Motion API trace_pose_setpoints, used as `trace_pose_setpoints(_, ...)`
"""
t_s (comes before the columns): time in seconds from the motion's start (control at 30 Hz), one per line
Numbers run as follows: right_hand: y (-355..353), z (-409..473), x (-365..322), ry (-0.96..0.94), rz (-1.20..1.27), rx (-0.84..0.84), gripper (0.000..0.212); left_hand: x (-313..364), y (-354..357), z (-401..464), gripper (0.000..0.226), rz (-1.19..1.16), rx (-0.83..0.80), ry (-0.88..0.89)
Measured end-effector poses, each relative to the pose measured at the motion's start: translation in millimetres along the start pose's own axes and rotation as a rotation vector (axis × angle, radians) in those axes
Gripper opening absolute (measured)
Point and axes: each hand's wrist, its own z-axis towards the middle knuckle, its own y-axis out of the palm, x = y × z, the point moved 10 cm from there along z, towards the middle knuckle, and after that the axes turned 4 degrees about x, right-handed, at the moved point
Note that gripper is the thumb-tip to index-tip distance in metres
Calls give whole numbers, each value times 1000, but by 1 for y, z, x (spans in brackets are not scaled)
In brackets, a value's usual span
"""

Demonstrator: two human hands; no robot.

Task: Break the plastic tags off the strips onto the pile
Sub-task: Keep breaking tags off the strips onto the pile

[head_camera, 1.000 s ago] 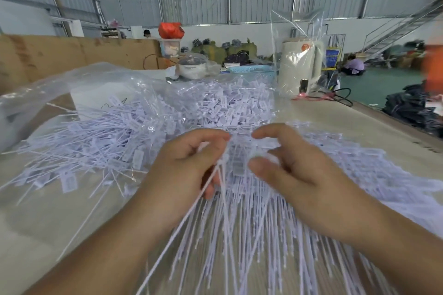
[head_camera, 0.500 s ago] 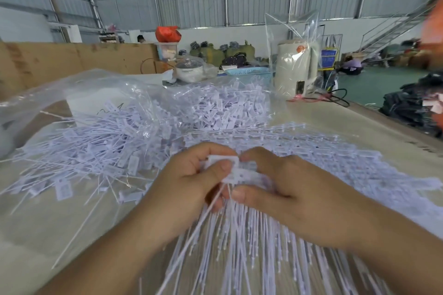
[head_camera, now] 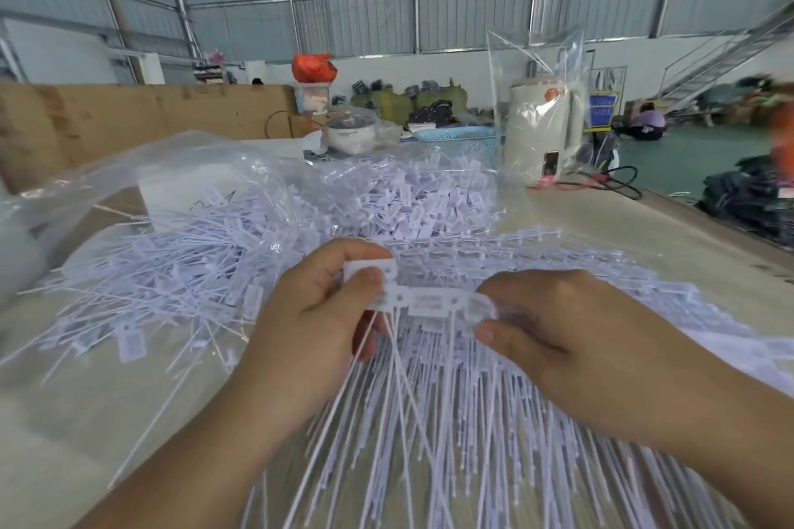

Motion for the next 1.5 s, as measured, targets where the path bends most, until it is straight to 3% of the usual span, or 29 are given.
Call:
trace_pose_setpoints(0.07,1,1,1,-16,0,11,8,2,5,-2,12,21,-30,13)
trace_pose_setpoints(0.23,11,0,3,-4,231,-66,5,3,9,-5,24,79,-50,41)
trace_pose_setpoints(0.3,18,-1,4,30,379,-126,15,2,13,-6,27,64,-63,27)
trace_pose_setpoints(0.43,28,1,0,29,382,-161,29,1,21,-10,32,56,-124,20)
trace_pose_setpoints(0.53,19,6,0,53,422,-29,34,1,20,-9,28,-55,-58,-16)
trace_pose_setpoints(0.7,-16,1,-21,-69,256,384,36,-4,29,-15,15,-545,60,-205)
trace_pose_setpoints(0.9,-30,-5,-34,-127,302,537,36,-27,14,-10,13,-743,139,-372)
trace_pose_setpoints(1.0,-35,-5,-29,-131,417,507,31,-34,-8,2,17,-561,123,-347)
trace_pose_setpoints(1.1,-4,3,-29,-137,436,241,17,-10,20,-2,15,-295,-145,-152)
trace_pose_setpoints(1.17,11,4,-26,-128,412,153,26,1,38,-12,18,-229,-259,-80)
trace_pose_setpoints(1.27,16,3,-24,-141,426,114,32,1,36,-13,20,-192,-227,-76)
trace_pose_setpoints(1.4,14,1,-20,-135,447,135,28,-3,16,-5,23,-171,-54,-86)
trace_pose_setpoints(1.5,11,1,-23,-137,500,159,33,-7,28,-10,26,-88,-164,-81)
